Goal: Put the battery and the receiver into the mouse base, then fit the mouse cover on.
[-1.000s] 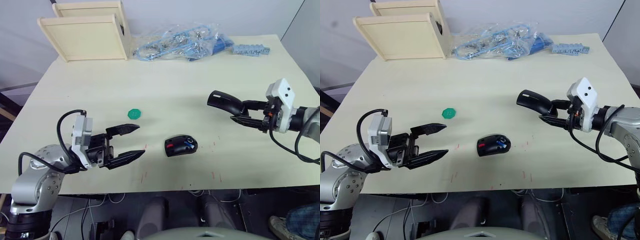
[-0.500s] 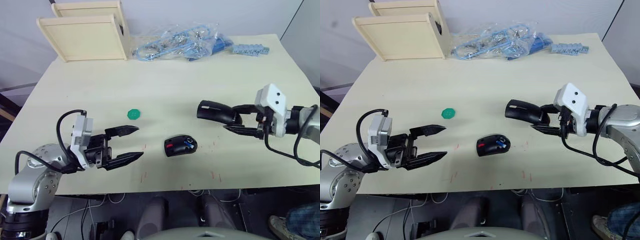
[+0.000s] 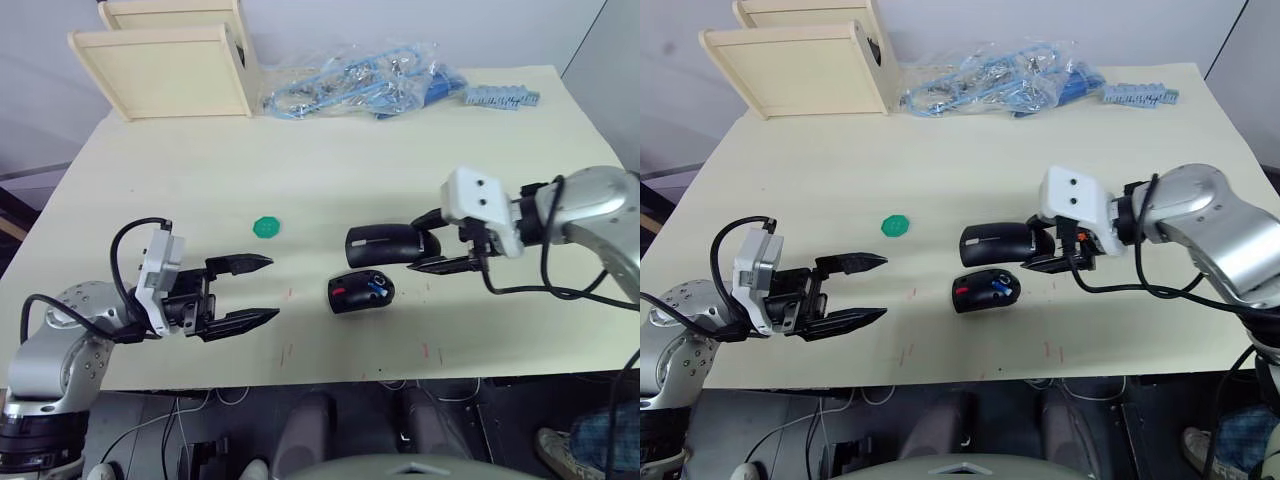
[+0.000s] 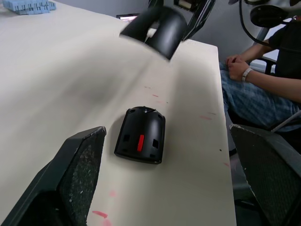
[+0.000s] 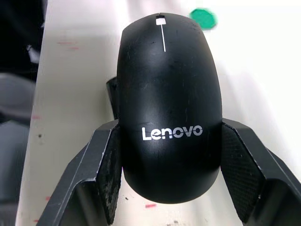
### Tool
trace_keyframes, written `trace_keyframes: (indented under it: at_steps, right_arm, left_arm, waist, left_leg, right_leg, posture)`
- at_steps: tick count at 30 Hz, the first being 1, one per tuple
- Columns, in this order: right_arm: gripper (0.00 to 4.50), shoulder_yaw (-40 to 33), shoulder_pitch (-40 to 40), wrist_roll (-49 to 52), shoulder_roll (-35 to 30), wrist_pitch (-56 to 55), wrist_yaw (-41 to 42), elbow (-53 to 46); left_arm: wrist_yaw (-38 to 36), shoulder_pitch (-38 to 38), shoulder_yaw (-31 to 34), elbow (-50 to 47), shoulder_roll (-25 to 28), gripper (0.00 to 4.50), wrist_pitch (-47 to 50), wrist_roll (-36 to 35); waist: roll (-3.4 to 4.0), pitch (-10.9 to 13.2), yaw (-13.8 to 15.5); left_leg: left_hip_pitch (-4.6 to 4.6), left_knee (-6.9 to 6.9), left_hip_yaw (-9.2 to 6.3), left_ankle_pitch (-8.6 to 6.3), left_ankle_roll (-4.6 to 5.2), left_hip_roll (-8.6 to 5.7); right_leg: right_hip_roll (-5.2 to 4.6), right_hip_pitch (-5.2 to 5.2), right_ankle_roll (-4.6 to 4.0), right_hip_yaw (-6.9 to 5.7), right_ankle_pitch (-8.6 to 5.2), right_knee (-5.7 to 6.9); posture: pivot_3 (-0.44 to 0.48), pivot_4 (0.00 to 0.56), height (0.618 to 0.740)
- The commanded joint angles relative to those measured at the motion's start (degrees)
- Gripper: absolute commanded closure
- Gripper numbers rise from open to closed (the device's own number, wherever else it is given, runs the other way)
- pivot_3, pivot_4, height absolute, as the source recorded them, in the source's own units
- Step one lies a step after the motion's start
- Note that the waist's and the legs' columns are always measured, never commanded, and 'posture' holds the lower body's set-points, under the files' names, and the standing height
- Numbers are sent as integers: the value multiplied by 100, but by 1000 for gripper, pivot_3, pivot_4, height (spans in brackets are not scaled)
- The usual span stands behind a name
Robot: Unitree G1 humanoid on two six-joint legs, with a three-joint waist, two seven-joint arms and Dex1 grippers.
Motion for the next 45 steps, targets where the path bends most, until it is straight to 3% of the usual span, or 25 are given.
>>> trace_keyframes:
  at_steps: [1, 13, 45]
  right_arm:
    - [2092, 453, -389, -320, 221, 32, 170, 20]
    - [2092, 1355, -341, -1309, 854, -209, 28, 415]
    - [2092, 1666, -77, -2067, 1189, -468, 387, 881]
  left_arm:
    - [-132, 18, 72, -14, 131, 0, -123, 50]
    - [-312, 217, 128, 95, 158, 0, -366, 236]
    - [-132, 778, 203, 105, -71, 0, -871, 272]
  waist:
    - [1, 1, 6]
    - [3, 2, 2]
    - [3, 2, -2]
  left_leg:
    - [-8, 0, -4, 0, 0, -1]
    - [-22, 2, -21, 1, -1, -6]
    - [-21, 4, -24, 1, -2, -6]
  right_leg:
    - [0, -5, 0, -3, 0, -1]
    - [-5, -10, -1, -24, 1, 1]
    - [-6, -10, -2, -27, 2, 6]
  posture:
    - [0, 150, 740]
    - [0, 150, 740]
    - [0, 150, 740]
